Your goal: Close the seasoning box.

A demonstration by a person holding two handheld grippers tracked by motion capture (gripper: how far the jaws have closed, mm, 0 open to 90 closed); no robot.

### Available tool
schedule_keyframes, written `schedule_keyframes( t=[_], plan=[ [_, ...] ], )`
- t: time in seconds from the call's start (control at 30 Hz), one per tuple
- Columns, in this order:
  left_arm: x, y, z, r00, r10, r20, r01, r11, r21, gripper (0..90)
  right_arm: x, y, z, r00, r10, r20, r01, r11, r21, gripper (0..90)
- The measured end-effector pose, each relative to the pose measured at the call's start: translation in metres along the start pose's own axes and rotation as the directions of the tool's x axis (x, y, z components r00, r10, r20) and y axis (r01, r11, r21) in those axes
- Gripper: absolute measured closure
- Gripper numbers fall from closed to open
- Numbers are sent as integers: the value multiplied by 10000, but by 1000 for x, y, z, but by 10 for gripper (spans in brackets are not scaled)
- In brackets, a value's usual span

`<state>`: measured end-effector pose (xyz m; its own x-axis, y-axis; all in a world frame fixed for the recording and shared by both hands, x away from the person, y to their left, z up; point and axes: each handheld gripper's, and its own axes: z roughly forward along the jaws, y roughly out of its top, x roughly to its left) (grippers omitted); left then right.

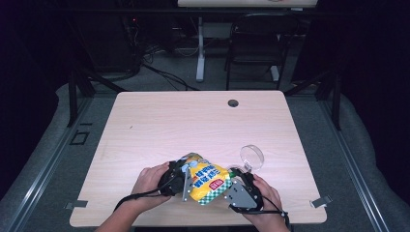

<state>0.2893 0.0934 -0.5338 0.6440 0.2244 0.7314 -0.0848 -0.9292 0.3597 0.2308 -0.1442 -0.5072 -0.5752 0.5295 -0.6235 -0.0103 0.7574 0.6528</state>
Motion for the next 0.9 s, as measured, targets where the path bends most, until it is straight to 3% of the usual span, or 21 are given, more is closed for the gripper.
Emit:
schedule_keyframes(
  t=[0.1,0.13,0.17,0.47,0.9],
  plan=[
    [1,1,0,10000,22,-1,-22,10000,19,596,0,0,0,10000,2,20,-2,10000,-78,582],
    [-1,1,2,9997,-239,-31,238,9993,-276,596,0,0,-2,9999,-127,59,127,9999,-41,577],
    [-1,1,2,9997,-239,-31,238,9993,-276,596,0,0,-2,9999,-127,59,127,9999,-41,577],
    [-1,2,2,9999,-120,22,120,9998,-128,596,3,0,0,9982,-581,167,581,9983,-50,577],
    [-1,2,4,9998,111,-151,-112,9999,-65,596,3,-2,2,9985,-540,-5,540,9985,70,609]
  ],
)
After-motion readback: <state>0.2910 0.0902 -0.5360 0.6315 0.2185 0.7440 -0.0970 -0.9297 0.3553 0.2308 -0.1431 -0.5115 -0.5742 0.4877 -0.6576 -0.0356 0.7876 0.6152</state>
